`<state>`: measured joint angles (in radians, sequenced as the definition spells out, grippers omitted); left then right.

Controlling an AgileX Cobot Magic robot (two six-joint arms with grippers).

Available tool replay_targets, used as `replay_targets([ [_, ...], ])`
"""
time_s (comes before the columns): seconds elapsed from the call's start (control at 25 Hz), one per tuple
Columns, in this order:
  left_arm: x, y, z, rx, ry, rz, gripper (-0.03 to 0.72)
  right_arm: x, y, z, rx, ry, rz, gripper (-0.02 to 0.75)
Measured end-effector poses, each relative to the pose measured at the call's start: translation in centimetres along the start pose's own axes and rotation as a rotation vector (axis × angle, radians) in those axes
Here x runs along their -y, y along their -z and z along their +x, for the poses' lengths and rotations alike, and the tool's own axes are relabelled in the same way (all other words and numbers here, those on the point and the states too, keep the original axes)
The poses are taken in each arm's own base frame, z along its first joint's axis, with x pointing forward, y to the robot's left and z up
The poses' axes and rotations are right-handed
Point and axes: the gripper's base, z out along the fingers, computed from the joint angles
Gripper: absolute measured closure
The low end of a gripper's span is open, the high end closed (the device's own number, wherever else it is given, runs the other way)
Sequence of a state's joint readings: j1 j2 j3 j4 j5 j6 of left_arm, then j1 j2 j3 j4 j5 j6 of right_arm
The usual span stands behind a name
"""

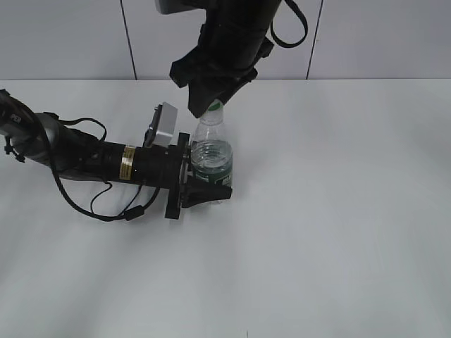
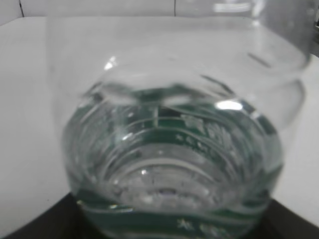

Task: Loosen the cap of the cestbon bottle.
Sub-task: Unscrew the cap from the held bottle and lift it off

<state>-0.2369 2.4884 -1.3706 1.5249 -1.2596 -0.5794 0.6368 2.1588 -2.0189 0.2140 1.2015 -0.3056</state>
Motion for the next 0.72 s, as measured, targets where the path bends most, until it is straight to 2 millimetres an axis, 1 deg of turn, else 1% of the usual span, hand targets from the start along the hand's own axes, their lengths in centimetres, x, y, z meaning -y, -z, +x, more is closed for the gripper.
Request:
replay_targets([
  [0.12, 0.00, 0.00, 0.00, 0.000, -0.001, 0.000, 0.276, -0.02, 0.00, -0.01, 0.002, 0.039, -0.002, 0.433],
  [0.28, 0.00, 0.00, 0.00, 0.000, -0.002, 0.000, 0.276, 0.03, 0.00, 0.00, 0.000, -0.025, 0.003, 0.433],
  [0.48, 0.00, 0.00, 0.00, 0.000, -0.002, 0.000, 0.276, 0.08, 0.00, 0.02, -0.002, -0.058, 0.008, 0.434],
  [0.6, 0.00, 0.00, 0.00, 0.000, -0.001, 0.000, 0.276, 0.16, -0.01, 0.05, -0.006, -0.040, 0.022, 0.433],
  [0.72, 0.00, 0.00, 0.01, -0.001, -0.001, 0.000, 0.276, 0.15, -0.01, 0.05, -0.008, 0.013, 0.026, 0.435],
])
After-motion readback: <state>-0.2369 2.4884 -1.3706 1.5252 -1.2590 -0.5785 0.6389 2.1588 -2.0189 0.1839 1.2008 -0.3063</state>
